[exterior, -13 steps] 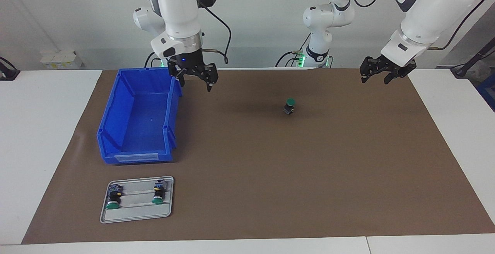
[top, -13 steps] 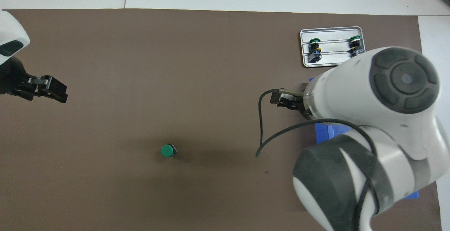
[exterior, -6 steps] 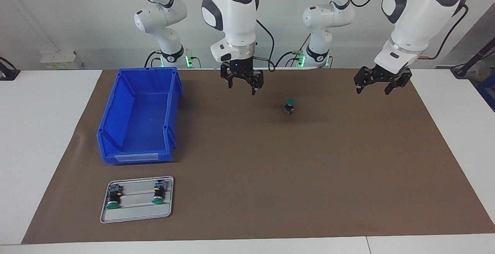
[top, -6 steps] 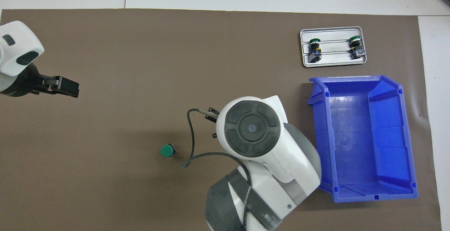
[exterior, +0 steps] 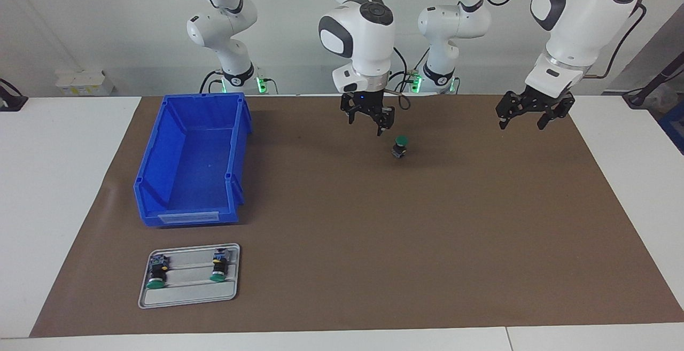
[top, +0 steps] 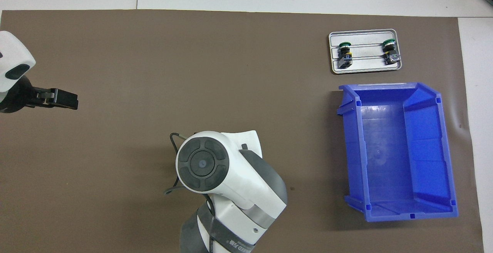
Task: Place and press button with both arms
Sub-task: 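Grasp the green button with the right gripper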
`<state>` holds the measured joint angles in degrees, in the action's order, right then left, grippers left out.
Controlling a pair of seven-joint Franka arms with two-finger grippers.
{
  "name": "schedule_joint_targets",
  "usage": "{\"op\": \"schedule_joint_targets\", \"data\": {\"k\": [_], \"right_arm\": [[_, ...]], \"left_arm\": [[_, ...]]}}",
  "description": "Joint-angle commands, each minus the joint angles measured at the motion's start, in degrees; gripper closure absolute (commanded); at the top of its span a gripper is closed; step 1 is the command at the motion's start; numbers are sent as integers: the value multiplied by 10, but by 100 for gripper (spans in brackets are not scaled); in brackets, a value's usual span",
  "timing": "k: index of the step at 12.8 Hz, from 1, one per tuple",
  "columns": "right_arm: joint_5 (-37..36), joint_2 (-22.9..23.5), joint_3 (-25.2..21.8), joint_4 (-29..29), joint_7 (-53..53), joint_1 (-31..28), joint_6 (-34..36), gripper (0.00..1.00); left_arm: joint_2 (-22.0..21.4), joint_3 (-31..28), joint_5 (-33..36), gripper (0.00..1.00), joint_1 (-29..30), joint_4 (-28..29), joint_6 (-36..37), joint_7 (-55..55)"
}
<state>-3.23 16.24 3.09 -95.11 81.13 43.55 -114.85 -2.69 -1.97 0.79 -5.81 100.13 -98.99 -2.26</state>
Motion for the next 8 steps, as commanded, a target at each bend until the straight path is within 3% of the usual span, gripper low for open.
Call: {"op": "schedule_joint_targets", "data": {"k": [1, 8], "right_arm": [[-10, 20, -2, 13, 32, 20, -17, 5], [-35, 136, -3, 129, 113, 70, 7, 7]], "left_arm": [[-10, -8, 10, 0, -11, 9, -16, -1], [-13, -8, 9, 0, -15, -8, -2, 2]]}}
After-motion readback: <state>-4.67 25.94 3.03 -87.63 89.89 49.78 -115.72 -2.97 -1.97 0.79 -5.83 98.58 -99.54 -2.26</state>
